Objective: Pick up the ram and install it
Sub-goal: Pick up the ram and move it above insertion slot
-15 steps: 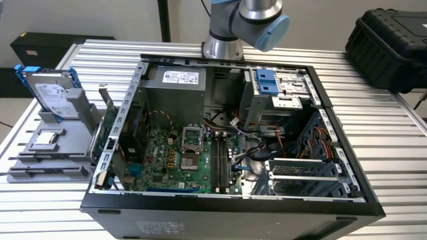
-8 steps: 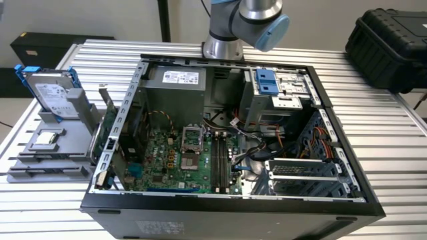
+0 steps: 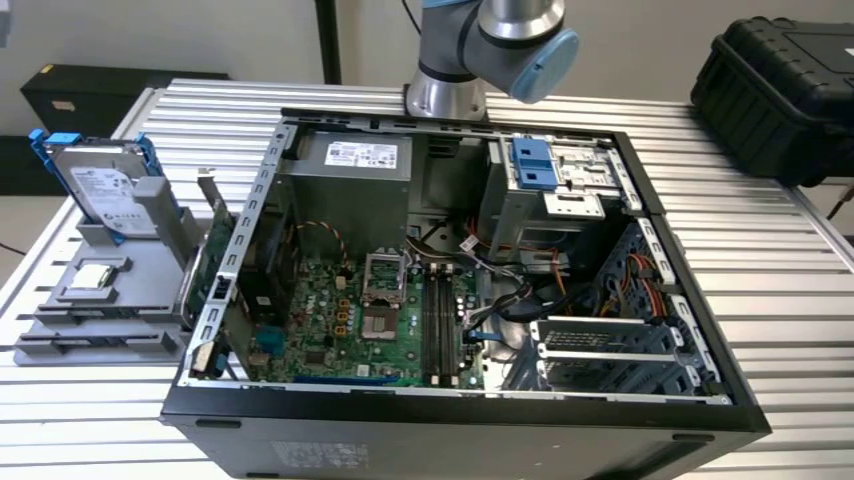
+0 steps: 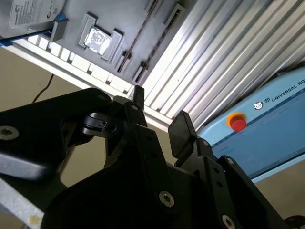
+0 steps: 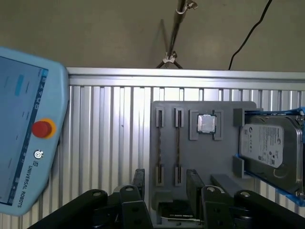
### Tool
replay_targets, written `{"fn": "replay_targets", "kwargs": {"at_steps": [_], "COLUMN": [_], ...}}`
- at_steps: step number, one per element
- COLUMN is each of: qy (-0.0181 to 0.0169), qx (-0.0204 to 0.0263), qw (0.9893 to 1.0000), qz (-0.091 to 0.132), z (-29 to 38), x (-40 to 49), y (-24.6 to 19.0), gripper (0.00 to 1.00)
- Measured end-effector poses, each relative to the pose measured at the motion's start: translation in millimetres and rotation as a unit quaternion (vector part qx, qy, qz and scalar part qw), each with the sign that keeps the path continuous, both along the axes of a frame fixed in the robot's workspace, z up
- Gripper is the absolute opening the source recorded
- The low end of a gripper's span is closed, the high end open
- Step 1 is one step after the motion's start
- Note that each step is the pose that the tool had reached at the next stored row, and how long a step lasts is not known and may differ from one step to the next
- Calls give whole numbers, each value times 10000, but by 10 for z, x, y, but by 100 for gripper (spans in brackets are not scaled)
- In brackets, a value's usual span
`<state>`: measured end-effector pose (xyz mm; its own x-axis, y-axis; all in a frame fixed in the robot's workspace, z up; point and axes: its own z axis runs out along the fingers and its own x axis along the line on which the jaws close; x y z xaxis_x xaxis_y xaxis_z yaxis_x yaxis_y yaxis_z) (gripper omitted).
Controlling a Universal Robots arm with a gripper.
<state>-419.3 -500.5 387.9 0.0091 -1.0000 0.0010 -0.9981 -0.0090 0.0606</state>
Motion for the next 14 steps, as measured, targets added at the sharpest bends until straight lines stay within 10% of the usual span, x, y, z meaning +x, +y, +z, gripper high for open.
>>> {"fn": "replay_targets", "kwargs": {"at_steps": [8, 14], "qy": [-35, -213], "qx": [-8, -11], "qw": [9999, 9994], "qz": [160, 279], "z": [-33, -63], "x": [-1, 0], "y": [0, 0], "gripper": [100, 100]}}
